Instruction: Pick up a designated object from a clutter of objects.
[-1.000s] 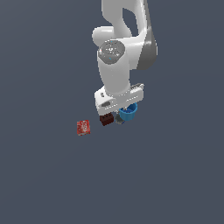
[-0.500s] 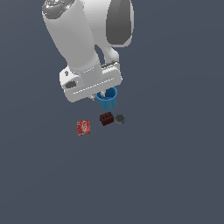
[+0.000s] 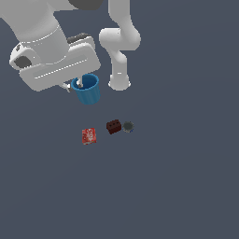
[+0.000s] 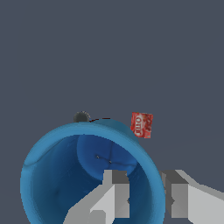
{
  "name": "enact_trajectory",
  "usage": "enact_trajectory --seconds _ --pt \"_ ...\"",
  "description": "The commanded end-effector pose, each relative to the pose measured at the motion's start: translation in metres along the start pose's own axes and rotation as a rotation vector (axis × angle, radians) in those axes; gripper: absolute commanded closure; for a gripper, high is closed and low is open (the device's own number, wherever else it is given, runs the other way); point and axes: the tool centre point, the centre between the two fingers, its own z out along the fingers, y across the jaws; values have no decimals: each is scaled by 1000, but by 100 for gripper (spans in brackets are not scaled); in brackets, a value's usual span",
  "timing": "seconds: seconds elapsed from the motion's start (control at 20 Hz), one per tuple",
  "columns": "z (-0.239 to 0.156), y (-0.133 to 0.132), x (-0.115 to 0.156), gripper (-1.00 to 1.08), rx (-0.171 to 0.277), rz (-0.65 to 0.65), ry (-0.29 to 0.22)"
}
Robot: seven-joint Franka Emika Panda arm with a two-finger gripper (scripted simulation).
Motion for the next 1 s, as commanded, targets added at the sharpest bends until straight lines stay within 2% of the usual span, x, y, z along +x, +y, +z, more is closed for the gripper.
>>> enact_trajectory --seconds 0.0,0.45,0.95 --pt "-19 13 -5 108 -1 -2 0" --pt "-55 41 -15 108 -1 -3 0" --pt "-64 48 -17 108 -1 -4 1"
